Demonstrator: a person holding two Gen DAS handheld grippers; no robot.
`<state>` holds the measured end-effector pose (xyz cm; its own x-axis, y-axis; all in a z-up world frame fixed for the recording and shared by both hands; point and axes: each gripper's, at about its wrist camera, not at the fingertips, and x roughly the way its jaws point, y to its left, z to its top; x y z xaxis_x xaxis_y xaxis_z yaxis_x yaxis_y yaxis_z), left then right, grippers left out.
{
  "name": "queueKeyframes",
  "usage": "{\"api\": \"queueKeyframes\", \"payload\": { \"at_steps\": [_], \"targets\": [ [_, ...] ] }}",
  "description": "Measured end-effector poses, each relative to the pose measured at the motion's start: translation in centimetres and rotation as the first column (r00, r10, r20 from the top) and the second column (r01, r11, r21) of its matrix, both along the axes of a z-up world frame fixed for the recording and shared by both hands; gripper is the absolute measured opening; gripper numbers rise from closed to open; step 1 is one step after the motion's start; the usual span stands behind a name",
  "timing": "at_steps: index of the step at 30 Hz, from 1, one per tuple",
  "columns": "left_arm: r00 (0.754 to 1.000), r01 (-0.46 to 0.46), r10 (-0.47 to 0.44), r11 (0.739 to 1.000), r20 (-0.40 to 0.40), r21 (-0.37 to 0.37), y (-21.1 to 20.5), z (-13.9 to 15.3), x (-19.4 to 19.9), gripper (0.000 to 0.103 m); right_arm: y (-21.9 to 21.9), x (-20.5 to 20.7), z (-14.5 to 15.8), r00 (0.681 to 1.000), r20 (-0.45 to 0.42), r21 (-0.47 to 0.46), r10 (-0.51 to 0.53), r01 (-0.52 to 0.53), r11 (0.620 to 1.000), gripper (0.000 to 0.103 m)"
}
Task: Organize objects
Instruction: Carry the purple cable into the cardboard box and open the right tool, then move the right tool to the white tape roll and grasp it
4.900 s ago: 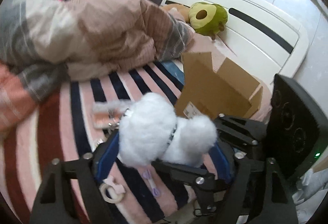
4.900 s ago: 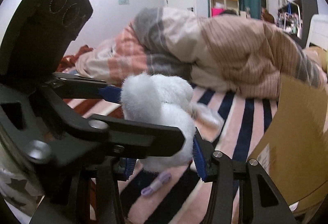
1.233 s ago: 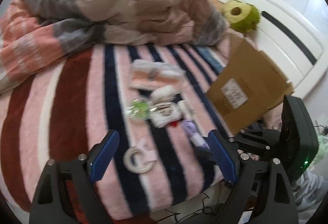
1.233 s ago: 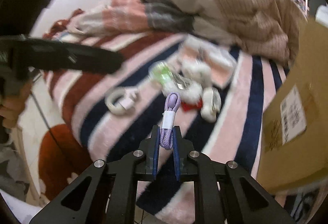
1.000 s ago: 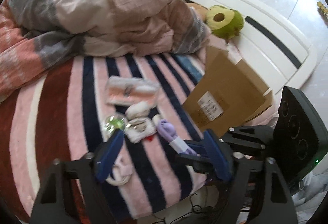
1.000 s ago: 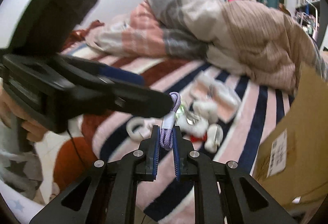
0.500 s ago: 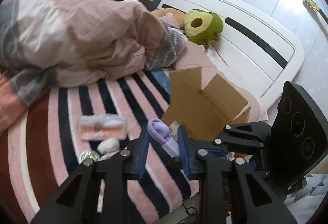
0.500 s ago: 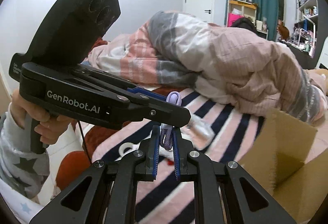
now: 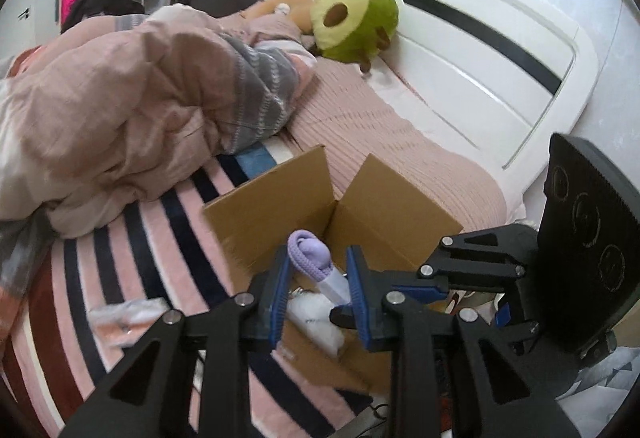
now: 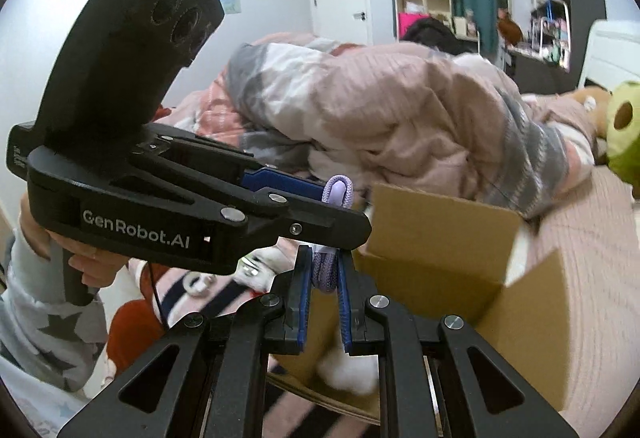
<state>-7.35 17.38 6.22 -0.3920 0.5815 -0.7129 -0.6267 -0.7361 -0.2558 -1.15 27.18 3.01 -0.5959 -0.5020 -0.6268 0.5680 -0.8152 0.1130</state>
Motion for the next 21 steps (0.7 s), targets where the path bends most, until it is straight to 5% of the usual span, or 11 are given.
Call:
{"api": "queueKeyframes", "payload": {
  "at_steps": [11, 15, 18, 21],
  "targets": [
    [0.998, 0.020, -0.012, 0.993, 0.064, -0.114, 4.6, -2.4, -1.4, 0.027, 2.5, -2.3, -2.3, 0.991, 0.134, 0.032, -0.017, 0.013, 0.999, 0.008],
    [0.999, -0.001, 0.007, 0.986, 0.037, -0.167, 5.0, -2.3, -1.2, 0.049, 2.6, -2.4, -2.5, 0.989, 0.141, 0.088, -0.053, 0.041, 0.995, 0.013],
    [1.000, -0.002, 0.006, 0.987, 0.025, -0.159, 4.9, -1.6, -1.0, 0.065, 2.9, -2.2, -2.6, 0.986, 0.149, 0.099, -0.069, 0.055, 0.994, 0.037],
    [1.000, -0.007, 0.008, 0.992, 0.010, -0.130, 4.4, -0.4, -0.8, 0.076, 3.1, -1.9, -2.3, 0.987, 0.139, 0.103, -0.080, 0.066, 0.992, 0.037]
  ]
}}
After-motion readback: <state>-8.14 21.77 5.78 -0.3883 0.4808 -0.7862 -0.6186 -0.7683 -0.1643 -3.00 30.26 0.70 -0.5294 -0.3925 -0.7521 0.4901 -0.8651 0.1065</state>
